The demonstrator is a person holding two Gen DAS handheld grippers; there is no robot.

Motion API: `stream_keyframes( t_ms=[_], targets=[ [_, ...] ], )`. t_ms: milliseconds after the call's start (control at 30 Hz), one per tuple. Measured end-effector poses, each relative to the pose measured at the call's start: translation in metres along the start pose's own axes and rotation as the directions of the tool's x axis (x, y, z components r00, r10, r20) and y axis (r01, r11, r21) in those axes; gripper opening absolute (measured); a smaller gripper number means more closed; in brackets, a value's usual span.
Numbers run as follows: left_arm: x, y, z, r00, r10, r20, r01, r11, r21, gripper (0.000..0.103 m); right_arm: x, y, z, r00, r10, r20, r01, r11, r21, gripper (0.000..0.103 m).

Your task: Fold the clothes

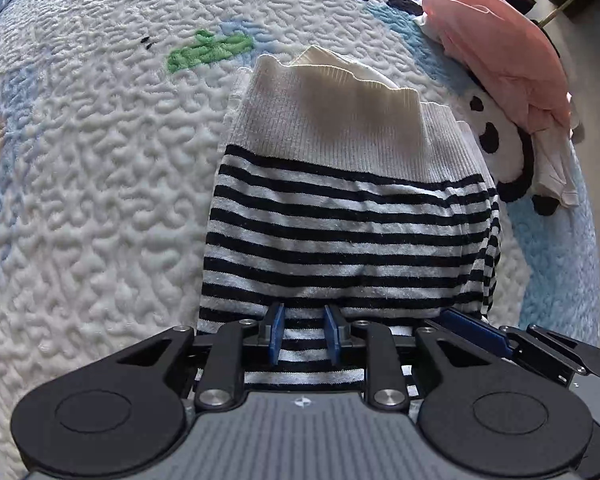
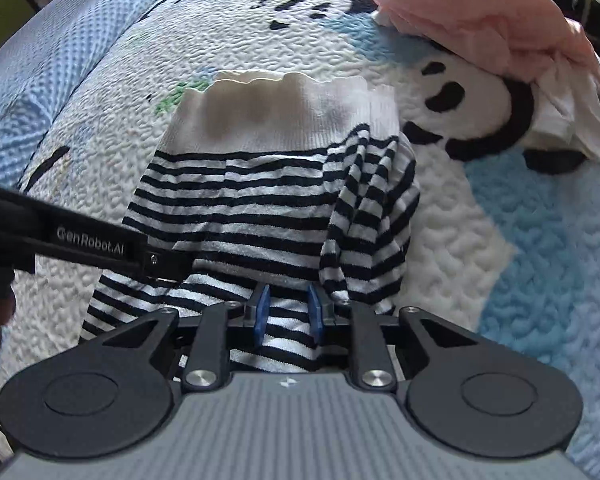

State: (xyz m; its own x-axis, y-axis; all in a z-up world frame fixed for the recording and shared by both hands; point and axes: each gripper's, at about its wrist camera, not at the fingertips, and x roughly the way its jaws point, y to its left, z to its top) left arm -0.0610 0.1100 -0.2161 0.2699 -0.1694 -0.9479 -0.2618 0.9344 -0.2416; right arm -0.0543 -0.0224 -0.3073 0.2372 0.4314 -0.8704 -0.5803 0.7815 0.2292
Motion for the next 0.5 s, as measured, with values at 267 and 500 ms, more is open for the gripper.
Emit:
stream_keyframes(
  t_ms=[267,500],
  targets=[
    [0.003,0.004,0.003,0.998,-0.011,-0.055,0.014,0.998,0.064,0.026,0.0,0.008,-0.003,0.998,-0.05,0.027,0.051,0.999,-0.004,0.024],
    [0.002,0.023,-0.001,0.993,-0.087,-0.08,0.095,0.99,0.103,0.026,0.006,0.035,0.001,0.978,-0.206,0.012,0.206,0.978,-0.01,0.026]
  ],
)
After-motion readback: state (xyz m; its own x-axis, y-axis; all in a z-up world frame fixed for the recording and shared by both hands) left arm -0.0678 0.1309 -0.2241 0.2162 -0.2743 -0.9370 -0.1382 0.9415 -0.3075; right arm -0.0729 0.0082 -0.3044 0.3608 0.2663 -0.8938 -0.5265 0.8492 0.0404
